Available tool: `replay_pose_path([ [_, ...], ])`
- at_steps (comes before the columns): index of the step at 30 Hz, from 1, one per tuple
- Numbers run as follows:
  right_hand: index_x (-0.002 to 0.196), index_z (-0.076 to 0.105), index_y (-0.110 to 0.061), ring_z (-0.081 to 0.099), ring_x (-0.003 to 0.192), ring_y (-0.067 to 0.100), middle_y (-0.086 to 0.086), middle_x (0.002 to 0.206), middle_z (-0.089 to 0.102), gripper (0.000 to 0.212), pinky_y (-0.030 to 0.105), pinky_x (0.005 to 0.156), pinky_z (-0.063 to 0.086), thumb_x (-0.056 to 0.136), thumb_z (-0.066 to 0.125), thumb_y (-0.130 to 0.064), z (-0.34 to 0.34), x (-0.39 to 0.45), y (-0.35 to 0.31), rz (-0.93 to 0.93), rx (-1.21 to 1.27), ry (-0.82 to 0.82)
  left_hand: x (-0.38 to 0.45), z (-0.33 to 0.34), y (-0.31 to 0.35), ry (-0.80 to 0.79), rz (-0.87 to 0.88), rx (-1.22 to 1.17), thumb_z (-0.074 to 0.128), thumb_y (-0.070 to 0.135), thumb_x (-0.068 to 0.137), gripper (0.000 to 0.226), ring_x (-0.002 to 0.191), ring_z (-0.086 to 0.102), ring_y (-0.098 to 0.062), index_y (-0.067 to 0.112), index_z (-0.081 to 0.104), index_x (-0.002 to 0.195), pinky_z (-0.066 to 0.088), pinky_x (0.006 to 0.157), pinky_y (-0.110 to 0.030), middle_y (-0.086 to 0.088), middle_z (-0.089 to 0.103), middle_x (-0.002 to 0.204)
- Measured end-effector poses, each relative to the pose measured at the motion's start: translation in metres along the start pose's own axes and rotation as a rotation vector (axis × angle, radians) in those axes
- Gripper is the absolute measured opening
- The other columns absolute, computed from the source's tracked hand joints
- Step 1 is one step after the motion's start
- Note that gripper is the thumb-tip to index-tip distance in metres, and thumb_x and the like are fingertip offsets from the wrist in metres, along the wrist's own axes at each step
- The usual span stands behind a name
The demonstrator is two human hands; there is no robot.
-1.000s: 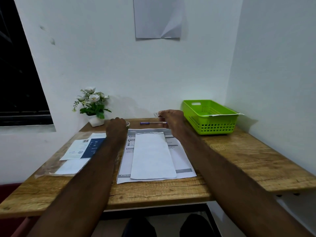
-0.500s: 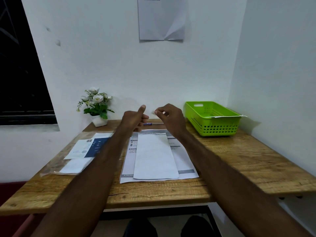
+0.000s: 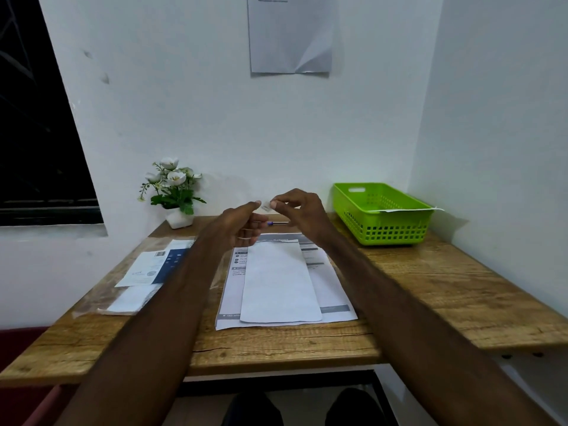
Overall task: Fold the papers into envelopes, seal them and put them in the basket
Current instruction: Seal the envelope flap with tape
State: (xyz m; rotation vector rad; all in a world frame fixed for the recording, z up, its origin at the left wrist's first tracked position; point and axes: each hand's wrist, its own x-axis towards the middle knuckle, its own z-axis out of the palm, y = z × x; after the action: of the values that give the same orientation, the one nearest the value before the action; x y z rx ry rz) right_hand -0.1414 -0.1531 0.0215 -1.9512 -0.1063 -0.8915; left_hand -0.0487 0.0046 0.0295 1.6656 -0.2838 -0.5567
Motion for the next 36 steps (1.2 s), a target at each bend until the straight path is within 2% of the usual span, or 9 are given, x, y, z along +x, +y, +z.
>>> replay_pose_path([
  [5,0.099,0.081,-0.015,0.072,0.092,0.003,-0.006,0.104,0.071,0.010,0.023,0.068,0.058,0.092,0.077,-0.021,-0.011,0.000,-0.001,0.124,0.237,-0.165,-0.002,-0.008,0.001,-0.338,-0.148,-0.078,0.056,0.040,0.098,0.035,0.065,0.065,-0.013,0.010,0.074,0.100,0.052,0.052,-0.022,-0.002,0.073,0.086],
  [10,0.108,0.079,-0.009,0.071,0.110,0.021,-0.004,0.107,0.075,0.019,0.055,0.093,0.058,0.095,0.073,-0.022,-0.020,0.002,0.001,0.177,0.287,-0.239,-0.004,-0.010,0.002,-0.484,-0.146,-0.213,0.065,0.027,0.080,0.019,0.064,0.065,-0.016,0.011,0.075,0.081,0.051,0.047,-0.022,-0.002,0.067,0.081],
  [12,0.106,0.080,-0.015,0.067,0.118,0.024,-0.004,0.111,0.076,0.019,0.057,0.097,0.055,0.097,0.070,-0.028,-0.022,0.002,0.002,0.139,0.255,-0.296,-0.004,-0.010,0.003,-0.514,-0.135,-0.215,0.066,0.027,0.077,0.015,0.064,0.064,-0.015,0.013,0.072,0.077,0.051,0.048,-0.022,-0.001,0.065,0.079],
  [15,0.107,0.080,-0.019,0.068,0.118,0.016,-0.002,0.115,0.076,0.022,0.048,0.094,0.059,0.097,0.067,-0.034,-0.023,0.002,0.003,0.138,0.246,-0.334,-0.003,-0.010,0.001,-0.532,-0.122,-0.223,0.063,0.027,0.080,0.017,0.065,0.065,-0.014,0.013,0.072,0.075,0.053,0.048,-0.021,-0.001,0.064,0.078],
  [17,0.105,0.080,-0.021,0.070,0.110,0.006,-0.005,0.111,0.077,0.019,0.029,0.079,0.062,0.097,0.068,-0.033,-0.023,0.001,0.003,0.148,0.257,-0.329,-0.002,-0.011,0.000,-0.528,-0.120,-0.241,0.061,0.027,0.083,0.020,0.065,0.066,-0.014,0.012,0.073,0.076,0.054,0.049,-0.022,-0.002,0.064,0.078],
  [20,0.108,0.079,-0.019,0.073,0.099,0.005,-0.006,0.106,0.078,0.016,0.021,0.069,0.058,0.096,0.071,-0.027,-0.021,0.000,0.003,0.220,0.346,-0.282,-0.001,-0.010,0.000,-0.467,-0.085,-0.239,0.059,0.023,0.093,0.023,0.065,0.066,-0.013,0.012,0.075,0.081,0.055,0.049,-0.023,-0.002,0.067,0.080],
  [25,0.109,0.076,-0.009,0.067,0.093,0.022,0.006,0.100,0.071,0.036,0.043,0.069,0.063,0.093,0.073,-0.040,-0.013,0.001,0.005,0.443,0.315,-0.103,0.001,0.001,0.002,-0.177,0.058,-0.311,0.067,0.020,0.096,0.015,0.055,0.064,-0.008,0.009,0.073,0.088,0.056,0.050,-0.023,-0.001,0.069,0.075],
  [30,0.100,0.078,-0.004,0.070,0.074,0.022,0.006,0.087,0.073,0.046,0.043,0.063,0.063,0.084,0.081,-0.046,-0.006,0.000,-0.001,0.501,0.358,0.004,-0.001,0.019,-0.004,0.219,0.314,-0.198,0.076,0.025,0.092,0.017,0.053,0.068,-0.009,0.008,0.076,0.091,0.055,0.048,-0.021,-0.002,0.076,0.073],
  [36,0.096,0.076,0.000,0.067,0.074,0.019,0.006,0.083,0.071,0.033,0.037,0.062,0.062,0.087,0.080,-0.031,-0.003,-0.004,-0.002,0.452,0.336,0.030,-0.013,0.040,-0.005,0.248,0.435,-0.252,0.074,0.018,0.093,0.012,0.062,0.069,-0.019,0.008,0.076,0.089,0.060,0.054,-0.027,-0.010,0.077,0.083],
])
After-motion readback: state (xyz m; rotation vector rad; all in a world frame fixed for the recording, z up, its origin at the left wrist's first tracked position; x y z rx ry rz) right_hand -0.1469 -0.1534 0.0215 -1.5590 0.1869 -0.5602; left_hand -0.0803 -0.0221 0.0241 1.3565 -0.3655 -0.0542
